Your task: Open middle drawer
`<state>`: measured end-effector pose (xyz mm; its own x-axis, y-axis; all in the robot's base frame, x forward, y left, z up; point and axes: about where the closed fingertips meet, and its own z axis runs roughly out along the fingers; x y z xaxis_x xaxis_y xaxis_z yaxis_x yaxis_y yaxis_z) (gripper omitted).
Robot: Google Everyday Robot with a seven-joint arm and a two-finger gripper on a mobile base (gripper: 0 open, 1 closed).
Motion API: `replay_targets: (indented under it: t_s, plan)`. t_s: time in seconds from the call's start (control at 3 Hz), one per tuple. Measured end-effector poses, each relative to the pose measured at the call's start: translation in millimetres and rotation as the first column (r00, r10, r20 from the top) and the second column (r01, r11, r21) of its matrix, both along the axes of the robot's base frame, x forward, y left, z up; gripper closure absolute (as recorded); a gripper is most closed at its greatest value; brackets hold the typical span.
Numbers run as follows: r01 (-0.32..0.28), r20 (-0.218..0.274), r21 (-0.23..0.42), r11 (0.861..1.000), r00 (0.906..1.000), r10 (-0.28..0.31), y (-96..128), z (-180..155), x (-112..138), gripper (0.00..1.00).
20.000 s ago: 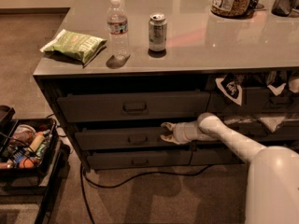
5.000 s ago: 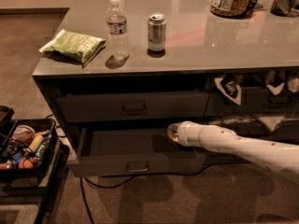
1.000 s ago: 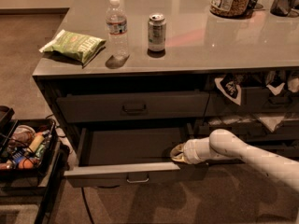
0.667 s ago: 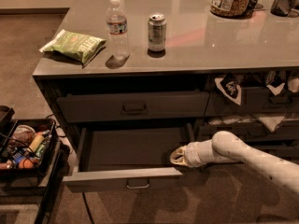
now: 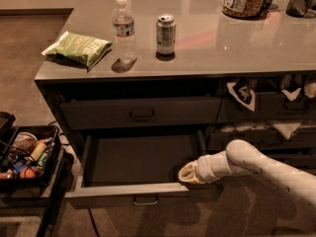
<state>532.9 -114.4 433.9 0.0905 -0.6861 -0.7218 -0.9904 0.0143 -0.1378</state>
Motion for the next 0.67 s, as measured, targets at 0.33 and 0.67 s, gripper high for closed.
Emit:
replay_targets:
  t_s: [0.33,0.67]
  plan:
    - [-0.026,-0.054,0.001,1.000,0.9982,0.026,4.8,0.5,-15.2,1.00]
    - [-0.049,-0.096,-0.004,0.999,0.9942,0.048,9.4,0.3,-29.0,1.00]
